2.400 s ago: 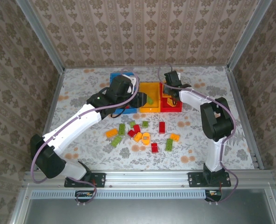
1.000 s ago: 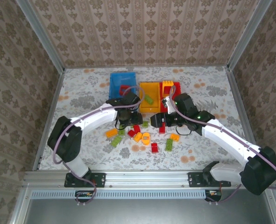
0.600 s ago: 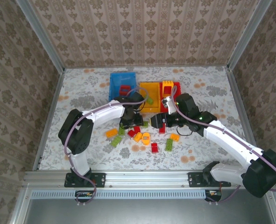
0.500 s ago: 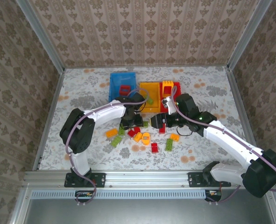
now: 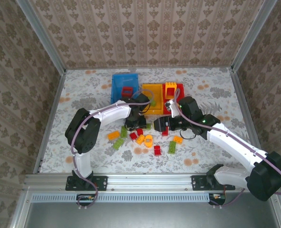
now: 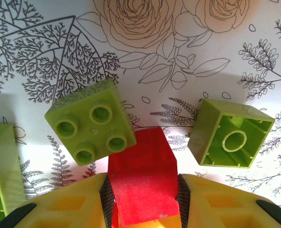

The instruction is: Sort the legos into containers by color

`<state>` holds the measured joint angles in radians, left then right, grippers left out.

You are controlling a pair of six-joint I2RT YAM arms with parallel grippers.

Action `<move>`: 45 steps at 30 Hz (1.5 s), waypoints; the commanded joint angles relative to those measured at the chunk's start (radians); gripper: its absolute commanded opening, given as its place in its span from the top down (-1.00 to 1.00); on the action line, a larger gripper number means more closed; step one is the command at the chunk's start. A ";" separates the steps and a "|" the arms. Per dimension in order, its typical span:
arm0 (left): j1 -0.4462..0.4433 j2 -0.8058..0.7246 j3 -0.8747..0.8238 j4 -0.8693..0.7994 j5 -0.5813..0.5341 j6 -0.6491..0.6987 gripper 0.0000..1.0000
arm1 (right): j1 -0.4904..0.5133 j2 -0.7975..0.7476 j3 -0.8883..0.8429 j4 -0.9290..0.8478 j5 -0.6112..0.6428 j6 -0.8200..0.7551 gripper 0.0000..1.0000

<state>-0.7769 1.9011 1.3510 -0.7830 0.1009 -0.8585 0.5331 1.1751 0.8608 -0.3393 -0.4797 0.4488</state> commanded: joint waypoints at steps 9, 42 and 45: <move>-0.026 -0.014 0.046 -0.069 -0.055 0.037 -0.04 | 0.002 0.009 -0.014 0.043 -0.010 0.025 -0.65; 0.123 -0.120 0.282 -0.237 -0.230 0.250 0.58 | 0.004 0.008 0.046 0.090 0.061 0.016 -0.61; 0.183 -0.082 0.330 -0.220 -0.232 0.305 0.59 | 0.008 0.026 0.075 0.099 0.096 0.008 -0.60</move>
<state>-0.6327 1.7844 1.6478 -0.9581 -0.0879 -0.6472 0.5343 1.1877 0.8837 -0.2829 -0.4332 0.4709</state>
